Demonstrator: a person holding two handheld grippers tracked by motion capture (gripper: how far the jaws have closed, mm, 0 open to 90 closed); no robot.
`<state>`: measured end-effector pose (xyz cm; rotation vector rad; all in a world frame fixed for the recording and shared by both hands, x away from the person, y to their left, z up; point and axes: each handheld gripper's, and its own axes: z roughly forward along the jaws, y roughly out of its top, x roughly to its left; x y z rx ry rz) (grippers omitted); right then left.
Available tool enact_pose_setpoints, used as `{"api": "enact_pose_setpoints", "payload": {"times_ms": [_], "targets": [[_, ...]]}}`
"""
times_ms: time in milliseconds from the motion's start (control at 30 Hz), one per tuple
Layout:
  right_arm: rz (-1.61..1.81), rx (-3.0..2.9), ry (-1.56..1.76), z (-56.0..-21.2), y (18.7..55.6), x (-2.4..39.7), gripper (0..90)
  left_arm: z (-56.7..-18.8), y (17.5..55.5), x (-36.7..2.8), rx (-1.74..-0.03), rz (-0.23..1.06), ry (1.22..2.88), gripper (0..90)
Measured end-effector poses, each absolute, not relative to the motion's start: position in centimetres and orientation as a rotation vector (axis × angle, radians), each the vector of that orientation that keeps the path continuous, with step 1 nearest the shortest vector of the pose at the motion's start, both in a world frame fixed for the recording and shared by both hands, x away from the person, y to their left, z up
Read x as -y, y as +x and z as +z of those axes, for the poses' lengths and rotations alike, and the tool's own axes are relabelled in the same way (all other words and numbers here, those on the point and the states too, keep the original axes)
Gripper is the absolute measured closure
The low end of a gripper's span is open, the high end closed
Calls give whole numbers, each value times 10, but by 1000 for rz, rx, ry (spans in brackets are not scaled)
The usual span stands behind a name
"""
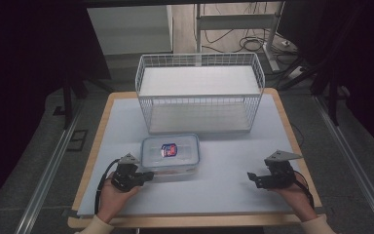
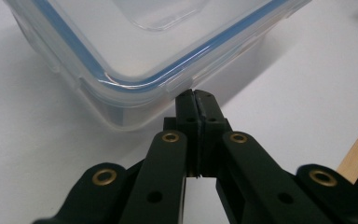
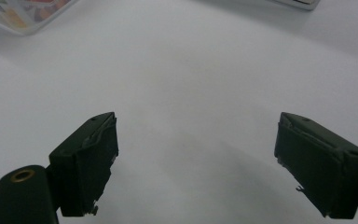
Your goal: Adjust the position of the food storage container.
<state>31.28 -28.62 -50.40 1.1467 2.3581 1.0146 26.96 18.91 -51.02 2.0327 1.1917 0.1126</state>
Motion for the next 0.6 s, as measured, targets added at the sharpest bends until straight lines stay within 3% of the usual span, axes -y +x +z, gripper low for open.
{"api": "enact_pose_setpoints", "payload": {"times_ms": [300, 600], "targets": [[1014, -2359, 1146, -504, 313, 286, 131, -504, 265, -191, -1170, 90, 2002, 899], [1017, -2355, 1147, -504, 313, 287, 131, -471, 257, -215, -1165, 195, 1899, 897]]}}
